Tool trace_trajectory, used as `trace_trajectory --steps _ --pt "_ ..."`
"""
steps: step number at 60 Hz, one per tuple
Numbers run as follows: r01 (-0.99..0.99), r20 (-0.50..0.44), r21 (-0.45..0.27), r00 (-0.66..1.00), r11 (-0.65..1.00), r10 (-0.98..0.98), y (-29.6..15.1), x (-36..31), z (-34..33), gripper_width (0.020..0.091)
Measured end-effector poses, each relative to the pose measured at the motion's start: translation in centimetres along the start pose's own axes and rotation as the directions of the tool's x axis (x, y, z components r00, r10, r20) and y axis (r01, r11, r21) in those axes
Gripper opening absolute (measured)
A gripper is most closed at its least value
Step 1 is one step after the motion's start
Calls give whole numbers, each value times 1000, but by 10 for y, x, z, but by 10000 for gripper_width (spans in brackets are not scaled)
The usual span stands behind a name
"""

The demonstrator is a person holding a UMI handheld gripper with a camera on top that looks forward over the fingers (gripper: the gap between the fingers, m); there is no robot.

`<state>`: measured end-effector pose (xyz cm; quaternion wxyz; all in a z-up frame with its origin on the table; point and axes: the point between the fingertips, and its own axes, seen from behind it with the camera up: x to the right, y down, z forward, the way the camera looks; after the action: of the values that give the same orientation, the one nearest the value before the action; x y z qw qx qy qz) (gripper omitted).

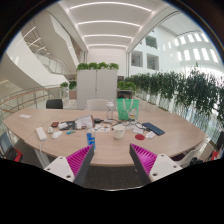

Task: Pour water

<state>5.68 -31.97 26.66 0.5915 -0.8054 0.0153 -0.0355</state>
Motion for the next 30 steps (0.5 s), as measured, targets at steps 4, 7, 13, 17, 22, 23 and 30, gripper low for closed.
trace_trajectory --steps 4,7,13,17,22,23,30 --pt "10 15 10 1000 1000 -10 8 -9 6 802" --pt "16 16 10 1000 1000 -16 6 -27 11 800" --pt "21 54 37 998 999 -23 13 -52 37 799" --pt "23 79 60 997 998 -28 19 -69 62 799" --pt "22 103 66 994 998 -28 34 -89 102 799" --pt "20 108 66 994 998 -27 36 -94 111 799" --pt "3 125 68 992 998 -12 53 -118 182 800"
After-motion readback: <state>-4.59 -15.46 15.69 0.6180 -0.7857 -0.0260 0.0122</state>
